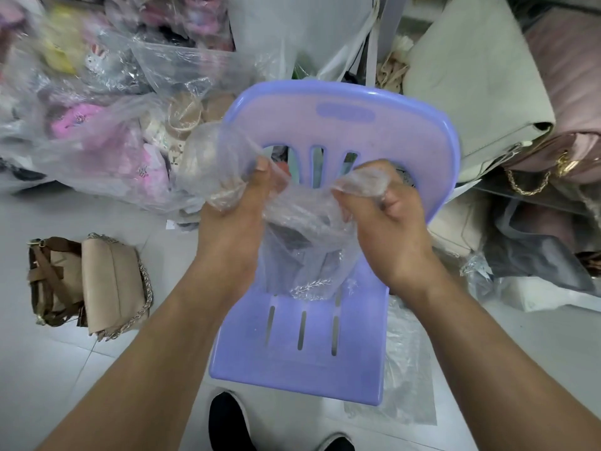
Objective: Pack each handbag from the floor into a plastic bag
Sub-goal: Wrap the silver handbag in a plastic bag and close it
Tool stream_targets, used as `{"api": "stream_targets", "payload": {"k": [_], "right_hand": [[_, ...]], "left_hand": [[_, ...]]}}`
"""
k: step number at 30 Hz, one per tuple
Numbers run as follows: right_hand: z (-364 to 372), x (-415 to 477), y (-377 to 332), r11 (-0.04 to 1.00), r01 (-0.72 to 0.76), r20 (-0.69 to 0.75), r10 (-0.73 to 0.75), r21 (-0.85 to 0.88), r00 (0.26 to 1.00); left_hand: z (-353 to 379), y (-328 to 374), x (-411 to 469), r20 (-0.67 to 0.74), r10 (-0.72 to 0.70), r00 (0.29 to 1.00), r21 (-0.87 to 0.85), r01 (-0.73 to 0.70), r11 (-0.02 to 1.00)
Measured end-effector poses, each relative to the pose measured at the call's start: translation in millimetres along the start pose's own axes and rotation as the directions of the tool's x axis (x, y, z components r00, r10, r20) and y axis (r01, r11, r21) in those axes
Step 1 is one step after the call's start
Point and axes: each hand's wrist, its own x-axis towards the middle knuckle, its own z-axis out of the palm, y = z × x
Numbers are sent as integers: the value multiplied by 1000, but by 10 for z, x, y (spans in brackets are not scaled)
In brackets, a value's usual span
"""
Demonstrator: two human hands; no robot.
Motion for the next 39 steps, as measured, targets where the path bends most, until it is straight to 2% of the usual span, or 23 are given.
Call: {"api": "stream_targets", "payload": {"k": [2,4,6,7,9,10,11,14,17,19,21,23,25,28,31,32,33,34,35,37,38,39], "right_hand": [[48,44,-57,975,-93,-15,98,200,995],[64,97,-84,855,-217,1,246,471,969],[71,109,-109,729,-302,59,340,614,939],[80,99,-106,694,-330,82,365,640,927],[108,78,-98,641,-345,77,408,685,910],[113,76,-83,633,-347,67,422,692,904],[115,73,-76,643,-357,70,427,677,902],[116,95,-79,715,-366,132,362,596,923],[99,157,-111,769,-317,116,305,555,945],[85,184,-103,863,-318,121,294,393,948],[46,192,-82,934,-312,220,272,175,937],[29,131,-110,972,-233,373,218,-5,902],[21,69,-133,985,-128,478,167,-113,863],[-18,60,-170,983,-93,528,163,-157,833],[-3,71,-163,957,-4,566,174,-289,806],[31,65,-141,933,35,548,180,-357,817],[65,67,-122,909,77,516,161,-410,842],[103,75,-94,882,119,471,125,-456,873],[154,82,-92,855,150,431,91,-496,898],[218,102,-98,829,142,365,78,-541,928],[245,135,-86,838,114,354,99,-534,930],[256,154,-69,861,67,349,133,-505,928]], "left_hand": [[11,15,67,110,-67,992,-195,88,977],[-33,-2,109,158,-136,978,-279,176,944],[-66,-45,100,152,-207,966,-301,245,922],[-80,-67,80,119,-224,967,-248,247,937],[-51,-79,20,58,-168,984,54,165,985],[-16,-57,-29,78,-106,991,216,87,972],[16,-49,-65,108,-42,993,306,7,952],[95,-100,-96,249,93,964,325,-173,930],[130,-217,-81,252,196,948,452,-295,842],[164,-216,-113,215,284,934,506,-355,786],[207,-194,-126,231,332,915,502,-404,765],[262,-128,-151,252,256,933,381,-339,860],[293,-36,-189,293,147,945,283,-233,930],[231,27,-197,344,-4,939,311,-110,944],[106,112,-74,328,-249,911,229,179,957],[86,133,-44,304,-281,910,222,219,950],[92,161,-31,259,-254,932,283,179,942],[110,186,-28,222,-154,963,392,57,918],[152,226,-35,179,-6,984,533,-92,841],[230,332,-66,183,235,955,746,-291,600],[250,371,-68,224,273,936,760,-343,553],[267,395,-71,263,272,926,742,-374,557]]}}
